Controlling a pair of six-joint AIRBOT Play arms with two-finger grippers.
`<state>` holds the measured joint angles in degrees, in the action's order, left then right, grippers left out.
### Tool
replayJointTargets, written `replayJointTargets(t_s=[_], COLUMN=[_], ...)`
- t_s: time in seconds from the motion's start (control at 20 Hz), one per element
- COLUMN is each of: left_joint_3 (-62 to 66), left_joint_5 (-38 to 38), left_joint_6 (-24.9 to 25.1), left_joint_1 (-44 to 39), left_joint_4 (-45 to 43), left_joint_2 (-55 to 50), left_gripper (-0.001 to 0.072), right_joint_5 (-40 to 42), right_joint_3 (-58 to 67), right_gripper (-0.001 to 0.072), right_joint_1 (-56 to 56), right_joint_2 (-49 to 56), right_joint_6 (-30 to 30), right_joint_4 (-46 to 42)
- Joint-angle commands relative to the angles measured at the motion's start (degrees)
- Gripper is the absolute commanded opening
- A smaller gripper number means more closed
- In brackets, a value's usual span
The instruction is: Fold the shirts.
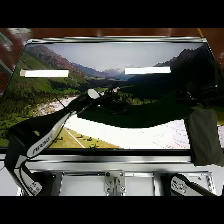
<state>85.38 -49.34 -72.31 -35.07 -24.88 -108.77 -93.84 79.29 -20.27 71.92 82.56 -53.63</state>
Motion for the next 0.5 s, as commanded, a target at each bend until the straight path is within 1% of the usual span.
replayJointTargets(t_s=[0.0, 0.25, 0.3, 0.45], left_joint_3=[2.86, 7.54, 8.02, 8.04], left_joint_5=[1.38, 3.30, 3.61, 3.67], left_joint_6=[1.16, 1.46, 2.73, 3.10], left_joint_1=[-6.03, -10.25, -10.29, -6.99], left_joint_4=[6.36, 15.98, 16.13, 14.27], left_joint_2=[-5.14, -11.04, -11.28, -9.77], left_gripper=[0.0041, 0.0040, 0.0039, 0.0036], right_joint_5=[-3.08, -5.22, -5.22, -3.89], right_joint_3=[0.22, 0.22, 0.22, 0.22], right_gripper=[0.0067, 0.0067, 0.0067, 0.0067], right_joint_1=[-0.02, -0.02, 0.00, 1.31], right_joint_2=[-4.98, -9.70, -10.03, -9.81], right_joint_6=[2.95, 4.92, 5.18, 5.31], right_joint_4=[-0.39, 0.74, 0.74, 0.31])
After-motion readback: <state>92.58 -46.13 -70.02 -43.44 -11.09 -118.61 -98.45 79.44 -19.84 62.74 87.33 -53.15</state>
